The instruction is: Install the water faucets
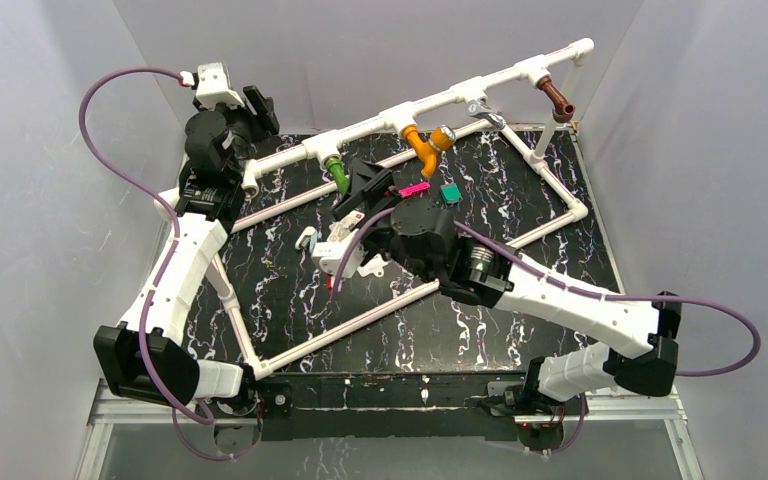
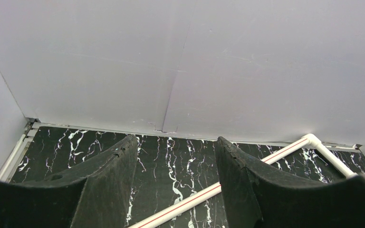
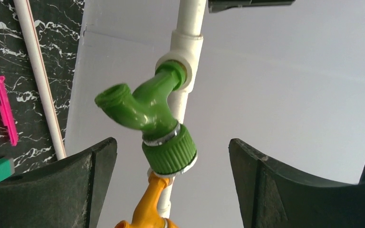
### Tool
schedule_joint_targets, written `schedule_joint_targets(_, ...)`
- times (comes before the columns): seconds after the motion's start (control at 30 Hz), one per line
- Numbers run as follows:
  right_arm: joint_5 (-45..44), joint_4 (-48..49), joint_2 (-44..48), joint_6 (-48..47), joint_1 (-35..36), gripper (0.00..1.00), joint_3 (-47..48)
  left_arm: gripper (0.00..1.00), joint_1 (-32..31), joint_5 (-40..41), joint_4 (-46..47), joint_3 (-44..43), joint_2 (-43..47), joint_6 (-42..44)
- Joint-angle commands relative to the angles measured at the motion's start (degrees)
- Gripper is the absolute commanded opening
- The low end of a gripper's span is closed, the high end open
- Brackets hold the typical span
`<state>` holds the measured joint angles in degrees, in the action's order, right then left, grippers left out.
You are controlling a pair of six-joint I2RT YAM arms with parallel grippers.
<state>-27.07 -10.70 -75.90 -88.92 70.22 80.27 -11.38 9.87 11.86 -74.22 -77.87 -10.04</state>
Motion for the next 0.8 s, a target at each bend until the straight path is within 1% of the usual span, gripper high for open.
schedule_joint_targets(0.0,-1.24,0.55,-1.96,-5.15,1.41,0.94,4.70,0.59,-0.97,-0.04,-18.10,8.55,-9.76,0.44)
schedule_joint_targets(0.07,-1.48,1.45,-3.01,-5.60,1.58,0.94,4.66,0.59,-1.02,-0.02,-18.09,8.55,-9.81,0.53)
schedule_joint_targets(0.17,-2.08,5.88,-3.79,-5.62,1.54,0.92,3.41,0.59,-1.01,-0.02,-18.15,8.64,-9.85,0.55)
schedule_joint_targets(0.3,-3.06,9.27,-4.03,-4.90,1.41,0.88,1.32,0.59,-1.02,-0.18,-18.10,8.63,-10.00,0.46)
schedule_joint_targets(0.37,-3.43,10.15,-4.18,-4.86,1.33,0.84,0.41,0.59,-1.02,-0.29,-18.14,8.55,-10.10,0.40)
schedule_joint_targets(0.6,-4.32,14.62,-5.69,-3.28,0.43,0.66,-1.93,0.59,-1.02,-0.21,-18.19,8.56,-9.97,0.41)
schedule_joint_targets(0.77,-5.16,18.90,-6.52,-2.17,-0.87,0.47,-4.06,0.59,-1.02,-0.24,-18.19,8.51,-10.01,0.36)
